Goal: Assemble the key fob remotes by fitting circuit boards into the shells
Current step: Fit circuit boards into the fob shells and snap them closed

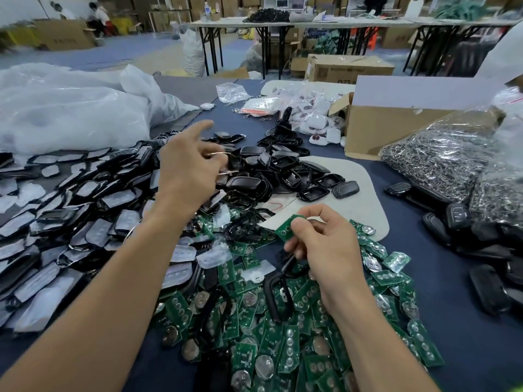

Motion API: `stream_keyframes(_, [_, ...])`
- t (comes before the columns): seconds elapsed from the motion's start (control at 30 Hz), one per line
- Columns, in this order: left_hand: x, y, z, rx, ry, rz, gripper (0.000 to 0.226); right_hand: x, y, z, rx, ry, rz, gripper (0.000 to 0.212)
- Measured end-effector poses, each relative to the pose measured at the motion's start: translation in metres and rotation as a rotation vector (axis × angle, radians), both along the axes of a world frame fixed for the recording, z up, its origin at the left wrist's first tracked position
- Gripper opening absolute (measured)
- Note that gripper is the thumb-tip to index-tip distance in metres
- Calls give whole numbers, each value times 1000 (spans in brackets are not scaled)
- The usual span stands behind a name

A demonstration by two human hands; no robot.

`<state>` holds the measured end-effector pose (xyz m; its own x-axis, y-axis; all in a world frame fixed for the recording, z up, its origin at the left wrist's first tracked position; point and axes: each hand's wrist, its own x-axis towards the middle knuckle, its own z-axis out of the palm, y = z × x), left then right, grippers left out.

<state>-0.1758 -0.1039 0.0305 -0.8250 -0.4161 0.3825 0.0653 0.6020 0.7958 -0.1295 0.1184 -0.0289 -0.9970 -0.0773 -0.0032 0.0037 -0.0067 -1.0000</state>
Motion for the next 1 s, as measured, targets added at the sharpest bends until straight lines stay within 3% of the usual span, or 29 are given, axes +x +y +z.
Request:
stream_keyframes(0.07, [27,19,-2,352,-52,-93,37,2,-1,5,-138,-32,3,14])
stream_keyframes(0.2, [67,42,-27,295,-110,-100,16,3,-3,12,-399,-77,17,21])
stream_keyframes(0.3, [74,53,-38,429,-75,-155,17,5,-7,11,-392,-68,76,21])
stream_keyframes(0.47, [79,57,-38,708,-134,-436,26,8,-11,9,-283,-30,32,17])
stream_keyframes(0.57, [80,54,-41,665,-168,-503,41,5,-9,8,-288,-22,-56,17])
stream_keyframes(0.73, [72,56,-46,489,-162,-479,48,-1,-9,7,-305,-35,-163,17])
stream_keyframes(1.0, [71,55,-47,513,-126,-456,50,1,0,14,-448,-111,-166,22])
